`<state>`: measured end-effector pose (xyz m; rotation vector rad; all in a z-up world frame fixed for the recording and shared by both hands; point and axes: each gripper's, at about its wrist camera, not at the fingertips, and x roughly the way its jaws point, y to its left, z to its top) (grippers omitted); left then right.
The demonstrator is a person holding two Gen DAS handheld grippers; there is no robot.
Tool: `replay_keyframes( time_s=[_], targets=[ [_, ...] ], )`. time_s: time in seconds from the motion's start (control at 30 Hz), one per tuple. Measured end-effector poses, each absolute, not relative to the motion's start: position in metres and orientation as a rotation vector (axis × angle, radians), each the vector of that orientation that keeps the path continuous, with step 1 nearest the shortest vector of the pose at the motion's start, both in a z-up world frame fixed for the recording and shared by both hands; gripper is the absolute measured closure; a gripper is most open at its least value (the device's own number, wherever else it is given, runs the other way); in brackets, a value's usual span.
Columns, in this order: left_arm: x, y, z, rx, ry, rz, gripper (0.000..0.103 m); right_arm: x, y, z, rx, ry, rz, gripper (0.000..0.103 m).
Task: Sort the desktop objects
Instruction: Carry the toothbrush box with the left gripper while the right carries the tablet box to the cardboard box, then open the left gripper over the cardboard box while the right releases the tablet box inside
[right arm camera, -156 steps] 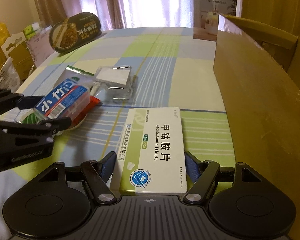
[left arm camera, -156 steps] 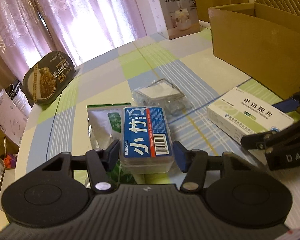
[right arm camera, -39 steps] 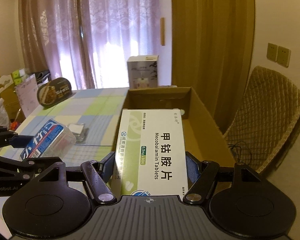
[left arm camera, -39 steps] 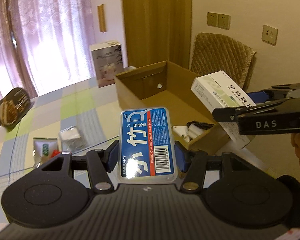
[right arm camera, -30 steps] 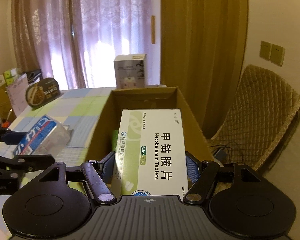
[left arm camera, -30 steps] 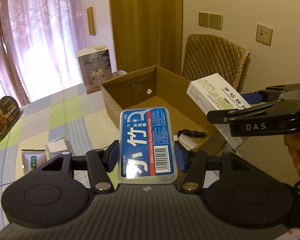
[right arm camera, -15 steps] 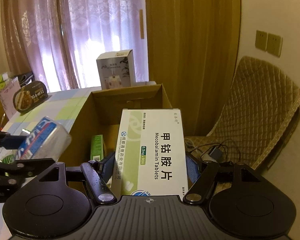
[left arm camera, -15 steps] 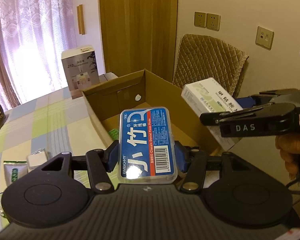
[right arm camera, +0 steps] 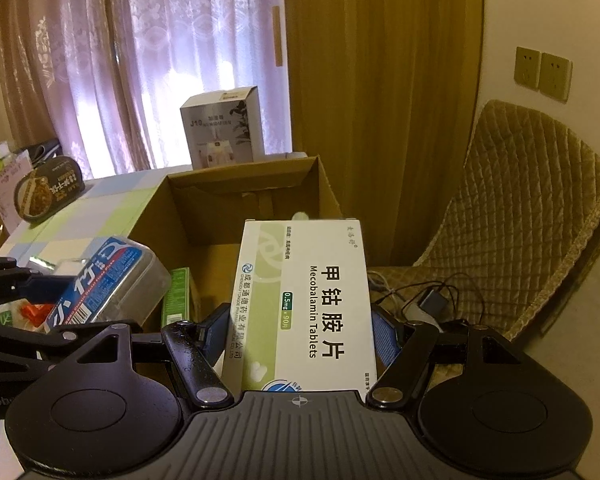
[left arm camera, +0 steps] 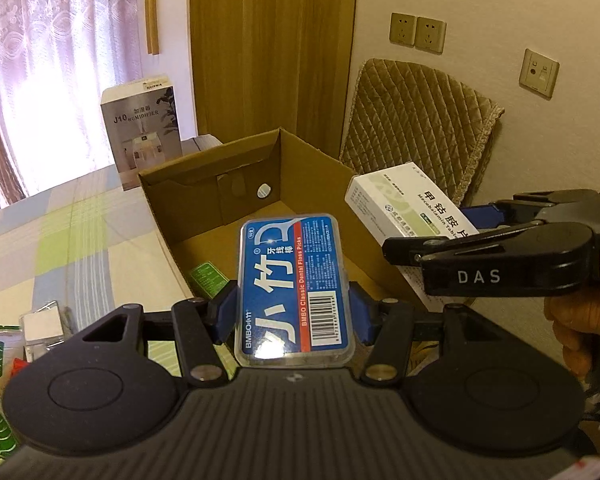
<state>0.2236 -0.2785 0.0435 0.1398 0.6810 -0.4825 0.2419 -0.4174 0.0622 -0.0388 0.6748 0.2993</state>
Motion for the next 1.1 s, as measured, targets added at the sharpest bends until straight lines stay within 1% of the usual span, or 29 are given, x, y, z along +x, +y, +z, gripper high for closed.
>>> replay_keyframes(
  time_s=[0.17, 0.3, 0.53, 0.63, 0.87, 1.1],
  targets=[
    [0.228, -0.279, 0.038, 0.124, 0.691, -0.483, 0.051, 0.245, -0.418, 0.06, -0.042, 0.681, 0.299, 0.035],
    [0.227, -0.274, 0.041, 0.093, 0.687, -0.458, 0.046, 0.246, -0.417, 0.059, -0.043, 0.681, 0.303, 0.035],
    [0.216, -0.258, 0.044, 0.086, 0.676, -0.433, 0.045, 0.247, -0.411, 0.058, -0.045, 0.679, 0.317, 0.035],
    [0.211, -0.252, 0.043, 0.09, 0.673, -0.421, 0.043, 0.249, -0.408, 0.057, -0.049, 0.681, 0.324, 0.035],
    [0.206, -0.245, 0.04, 0.078, 0.689, -0.414, 0.042, 0.254, -0.402, 0.054, -0.061, 0.688, 0.335, 0.035],
    [0.204, -0.243, 0.039, 0.069, 0.689, -0.412, 0.037, 0.256, -0.4, 0.051, -0.066, 0.69, 0.338, 0.035]
  ],
)
